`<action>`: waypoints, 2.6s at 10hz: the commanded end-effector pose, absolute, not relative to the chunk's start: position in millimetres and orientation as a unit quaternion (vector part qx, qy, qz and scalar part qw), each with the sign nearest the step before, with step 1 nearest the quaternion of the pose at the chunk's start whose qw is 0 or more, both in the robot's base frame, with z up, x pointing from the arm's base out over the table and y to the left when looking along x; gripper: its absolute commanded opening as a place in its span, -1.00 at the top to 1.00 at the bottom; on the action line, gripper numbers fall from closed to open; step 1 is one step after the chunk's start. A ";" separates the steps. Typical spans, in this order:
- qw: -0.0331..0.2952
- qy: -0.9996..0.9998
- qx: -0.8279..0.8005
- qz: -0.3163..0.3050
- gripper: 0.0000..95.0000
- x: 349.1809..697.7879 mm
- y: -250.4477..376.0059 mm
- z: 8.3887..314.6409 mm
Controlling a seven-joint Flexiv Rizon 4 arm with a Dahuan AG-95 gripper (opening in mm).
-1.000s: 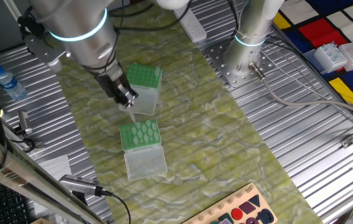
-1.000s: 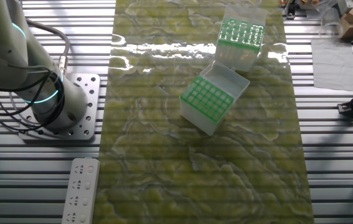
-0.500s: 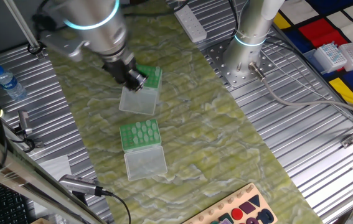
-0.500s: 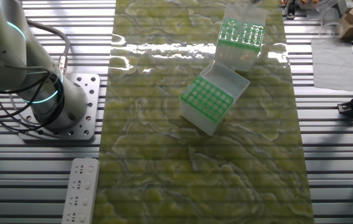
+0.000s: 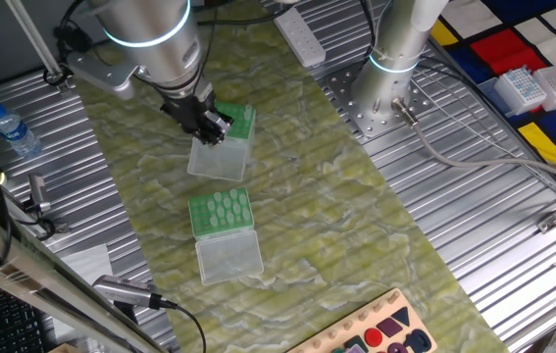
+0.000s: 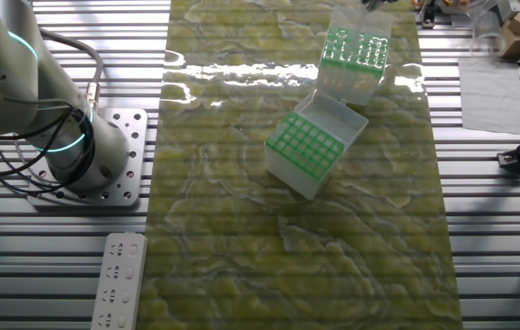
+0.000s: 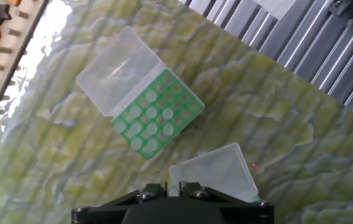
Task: Transfer all large pipette tips from one holder to another
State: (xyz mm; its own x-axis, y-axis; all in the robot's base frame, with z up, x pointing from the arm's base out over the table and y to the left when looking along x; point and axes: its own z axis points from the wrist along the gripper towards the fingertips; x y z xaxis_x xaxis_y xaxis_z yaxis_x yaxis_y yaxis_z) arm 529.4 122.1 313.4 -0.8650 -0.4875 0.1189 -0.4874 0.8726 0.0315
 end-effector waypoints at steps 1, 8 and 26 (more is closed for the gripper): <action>0.053 -0.977 0.205 0.001 1.00 528.3 121.8 312.9; 0.049 -0.963 0.266 -0.005 1.00 513.8 88.1 321.0; 0.039 -0.950 0.309 -0.003 1.00 415.7 13.2 288.1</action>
